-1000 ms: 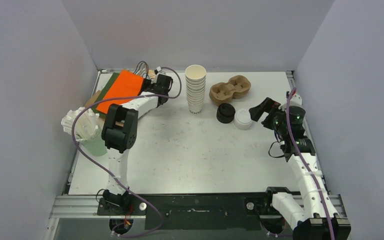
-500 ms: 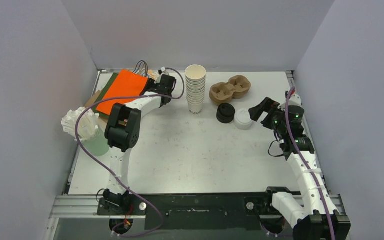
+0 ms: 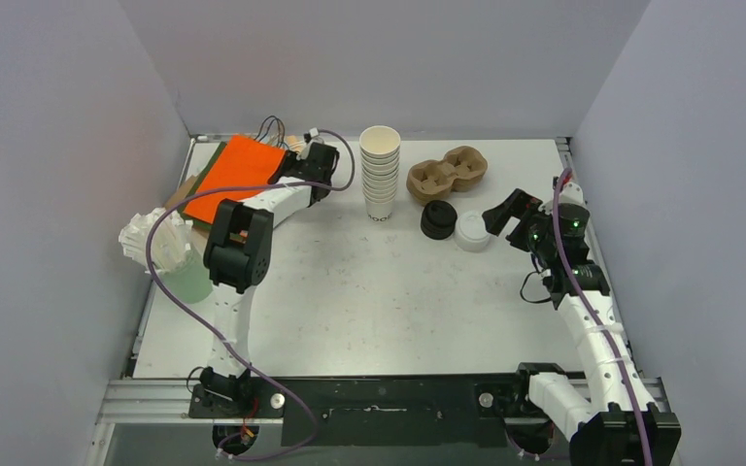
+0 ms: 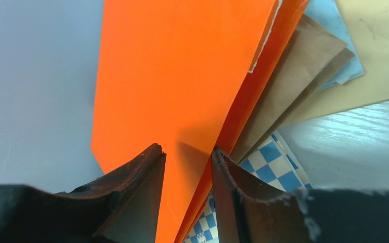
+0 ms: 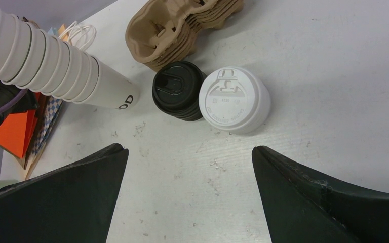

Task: Pack the takeout coffee
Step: Pick up the takeout bag from the takeout bag.

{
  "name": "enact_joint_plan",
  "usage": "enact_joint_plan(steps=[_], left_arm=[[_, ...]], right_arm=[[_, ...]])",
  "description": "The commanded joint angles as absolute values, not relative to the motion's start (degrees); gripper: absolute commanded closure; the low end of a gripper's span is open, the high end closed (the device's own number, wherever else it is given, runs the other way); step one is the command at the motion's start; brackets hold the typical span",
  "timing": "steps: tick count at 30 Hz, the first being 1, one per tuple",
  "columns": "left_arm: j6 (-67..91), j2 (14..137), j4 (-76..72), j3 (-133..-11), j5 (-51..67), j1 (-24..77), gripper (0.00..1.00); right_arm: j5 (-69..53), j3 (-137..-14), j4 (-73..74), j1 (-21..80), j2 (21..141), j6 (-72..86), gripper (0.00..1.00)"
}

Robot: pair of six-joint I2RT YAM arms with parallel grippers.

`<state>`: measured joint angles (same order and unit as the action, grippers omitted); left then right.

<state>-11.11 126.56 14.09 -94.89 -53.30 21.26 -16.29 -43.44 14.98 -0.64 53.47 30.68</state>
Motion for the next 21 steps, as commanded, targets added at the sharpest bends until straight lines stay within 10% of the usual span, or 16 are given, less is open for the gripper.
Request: enact_joint_plan(steps=[1, 7, 21], left_arm=[[-13.05, 128.05, 11.21, -97.36, -56.78, 20.37, 0.62], [-13.79, 128.26, 8.08, -97.10, -58.81, 20.20, 1.00], [-5.53, 104.56, 3.26, -82.10, -60.19, 26.15, 1.00]], right_arm=[[-15.37, -45.60, 11.79, -0.35, 53.52, 30.44, 0.00], [-15.88, -46.36, 11.87, -0.35, 53.46, 30.71, 0.01], [-13.52, -56.94, 14.43, 10.27, 58.99, 31.18, 0.10]])
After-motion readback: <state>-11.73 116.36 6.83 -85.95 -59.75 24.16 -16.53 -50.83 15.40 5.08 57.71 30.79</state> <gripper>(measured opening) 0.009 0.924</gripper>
